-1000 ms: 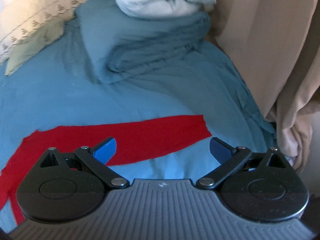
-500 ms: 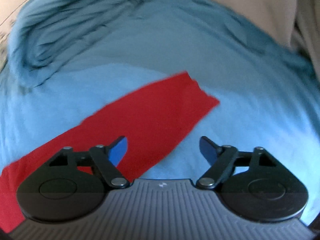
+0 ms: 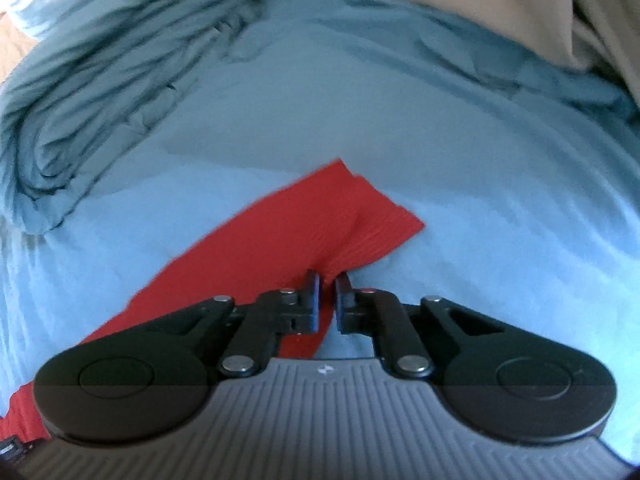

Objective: Fold small clothes

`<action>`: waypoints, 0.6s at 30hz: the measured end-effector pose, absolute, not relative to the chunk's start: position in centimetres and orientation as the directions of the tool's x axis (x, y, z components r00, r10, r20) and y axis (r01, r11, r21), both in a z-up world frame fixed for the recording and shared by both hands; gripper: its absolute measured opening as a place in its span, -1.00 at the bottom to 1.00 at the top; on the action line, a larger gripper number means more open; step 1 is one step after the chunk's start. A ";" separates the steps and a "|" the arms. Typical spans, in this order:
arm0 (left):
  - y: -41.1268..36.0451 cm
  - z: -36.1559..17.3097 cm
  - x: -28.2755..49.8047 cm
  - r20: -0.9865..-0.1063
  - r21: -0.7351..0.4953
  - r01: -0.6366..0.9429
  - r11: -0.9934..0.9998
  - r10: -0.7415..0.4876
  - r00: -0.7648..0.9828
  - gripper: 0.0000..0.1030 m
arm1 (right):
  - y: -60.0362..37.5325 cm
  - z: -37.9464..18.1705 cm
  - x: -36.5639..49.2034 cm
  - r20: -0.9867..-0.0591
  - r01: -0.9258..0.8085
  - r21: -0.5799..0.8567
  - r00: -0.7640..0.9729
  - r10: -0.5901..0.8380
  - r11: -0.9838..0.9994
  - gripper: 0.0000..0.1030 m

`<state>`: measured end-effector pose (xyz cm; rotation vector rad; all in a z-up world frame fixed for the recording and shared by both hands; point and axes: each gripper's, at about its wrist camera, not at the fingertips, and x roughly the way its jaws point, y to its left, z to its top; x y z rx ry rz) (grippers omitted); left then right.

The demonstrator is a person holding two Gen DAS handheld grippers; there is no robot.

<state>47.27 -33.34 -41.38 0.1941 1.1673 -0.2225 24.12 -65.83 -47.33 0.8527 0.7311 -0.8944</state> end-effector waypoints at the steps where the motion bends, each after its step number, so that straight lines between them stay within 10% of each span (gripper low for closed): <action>1: -33.4 -41.5 47.4 -0.923 0.038 0.274 0.961 -0.072 0.378 1.00 | -65.5 -46.6 24.4 -0.815 0.872 0.311 0.449 -0.366 0.378 -0.56; 18: -14.7 -30.3 48.1 -0.830 -0.088 0.174 0.981 -0.169 0.532 1.00 | -46.1 -25.9 39.7 -0.463 0.295 0.437 0.884 -0.069 0.850 -0.58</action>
